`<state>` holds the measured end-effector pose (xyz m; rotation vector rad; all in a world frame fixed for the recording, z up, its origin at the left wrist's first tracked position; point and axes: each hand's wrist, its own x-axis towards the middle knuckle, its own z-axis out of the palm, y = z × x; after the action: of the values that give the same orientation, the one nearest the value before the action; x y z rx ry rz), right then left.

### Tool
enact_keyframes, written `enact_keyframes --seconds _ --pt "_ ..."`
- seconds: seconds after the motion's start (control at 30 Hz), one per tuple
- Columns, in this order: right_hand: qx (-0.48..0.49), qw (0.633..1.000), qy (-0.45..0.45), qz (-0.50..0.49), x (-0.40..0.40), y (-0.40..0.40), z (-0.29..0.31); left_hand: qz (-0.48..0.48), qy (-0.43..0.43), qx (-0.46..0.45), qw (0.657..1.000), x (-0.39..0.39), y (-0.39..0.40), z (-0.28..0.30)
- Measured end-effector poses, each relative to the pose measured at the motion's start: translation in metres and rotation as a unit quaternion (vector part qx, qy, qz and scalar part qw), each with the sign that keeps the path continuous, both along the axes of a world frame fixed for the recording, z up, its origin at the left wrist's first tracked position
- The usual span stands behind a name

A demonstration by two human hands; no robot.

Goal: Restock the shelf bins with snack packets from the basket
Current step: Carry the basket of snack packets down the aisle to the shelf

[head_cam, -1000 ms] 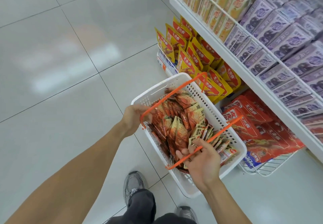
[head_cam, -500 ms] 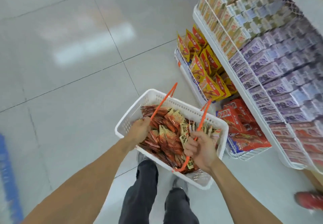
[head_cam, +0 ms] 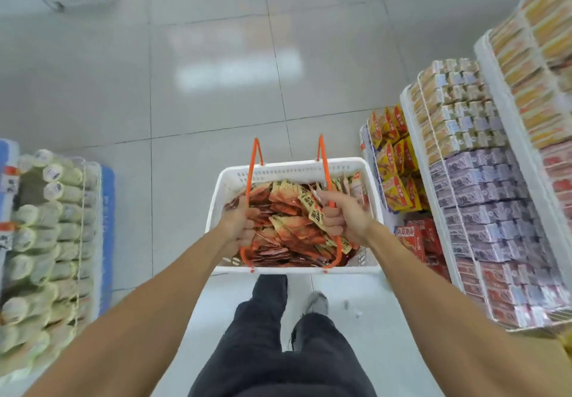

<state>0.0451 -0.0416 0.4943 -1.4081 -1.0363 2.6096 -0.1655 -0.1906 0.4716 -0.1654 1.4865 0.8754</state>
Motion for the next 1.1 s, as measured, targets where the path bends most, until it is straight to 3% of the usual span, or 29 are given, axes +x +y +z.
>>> enact_keyframes --seconds 0.17,0.47,0.87,1.1 --pt "0.105 0.991 -0.082 0.002 -0.068 0.048 0.038 0.049 0.042 0.041 0.997 -0.038 0.046 0.03" --pt "0.147 0.98 0.019 -0.133 -0.152 0.162 0.084 0.066 0.077 0.134 0.986 -0.14 0.165 0.095" --pt "0.234 0.946 0.016 -0.223 -0.235 0.42 0.117 0.049 0.146 0.185 0.971 -0.228 0.446 0.135" --pt "0.281 0.916 0.002 -0.286 -0.251 0.569 0.14 0.068 0.164 0.212 0.961 -0.233 0.607 0.152"
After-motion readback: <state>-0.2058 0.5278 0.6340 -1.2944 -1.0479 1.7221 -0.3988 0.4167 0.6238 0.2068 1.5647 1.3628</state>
